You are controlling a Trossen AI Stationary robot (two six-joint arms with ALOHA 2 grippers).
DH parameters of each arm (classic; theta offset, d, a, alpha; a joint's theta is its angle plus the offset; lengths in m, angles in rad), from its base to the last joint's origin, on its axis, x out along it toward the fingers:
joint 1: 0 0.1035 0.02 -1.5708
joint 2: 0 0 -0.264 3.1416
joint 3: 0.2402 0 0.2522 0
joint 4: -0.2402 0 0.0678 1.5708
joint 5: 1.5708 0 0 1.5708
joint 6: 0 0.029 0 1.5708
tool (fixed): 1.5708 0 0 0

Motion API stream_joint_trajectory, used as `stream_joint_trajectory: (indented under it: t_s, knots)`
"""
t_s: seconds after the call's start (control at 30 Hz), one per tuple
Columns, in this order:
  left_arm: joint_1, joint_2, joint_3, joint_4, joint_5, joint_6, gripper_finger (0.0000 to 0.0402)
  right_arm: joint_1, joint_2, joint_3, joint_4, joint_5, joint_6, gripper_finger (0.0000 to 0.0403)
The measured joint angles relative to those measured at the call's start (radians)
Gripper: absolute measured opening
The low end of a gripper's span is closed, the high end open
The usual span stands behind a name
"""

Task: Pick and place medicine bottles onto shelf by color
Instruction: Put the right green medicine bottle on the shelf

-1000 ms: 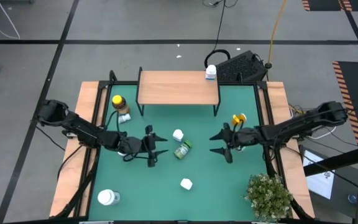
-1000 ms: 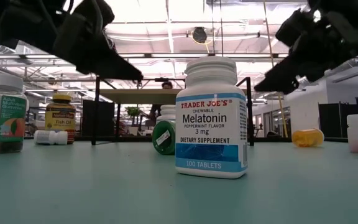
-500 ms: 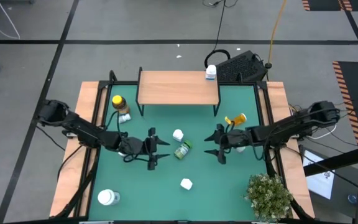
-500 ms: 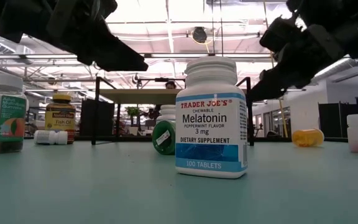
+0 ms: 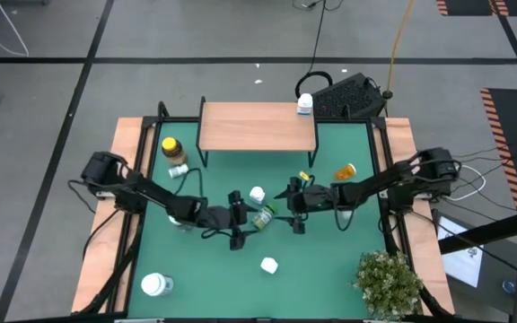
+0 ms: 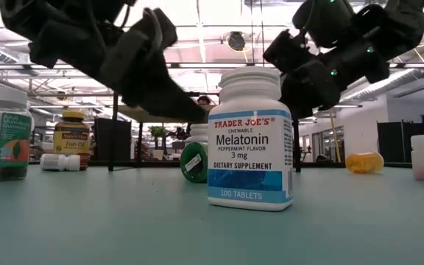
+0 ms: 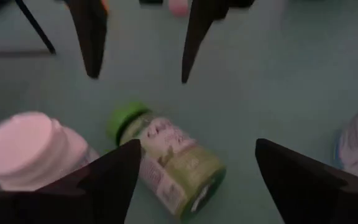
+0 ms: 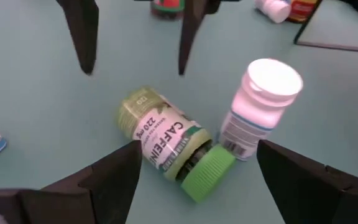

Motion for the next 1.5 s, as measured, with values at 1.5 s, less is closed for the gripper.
stream_joint_trajectory:
  t_s: [1.5]
  knots:
    - [0.067, 0.233, 0.271, -0.370, 0.029, -0.417, 0.0276, -0.031, -0.067, 0.000, -0.097, 0.096, 0.101, 0.0316]
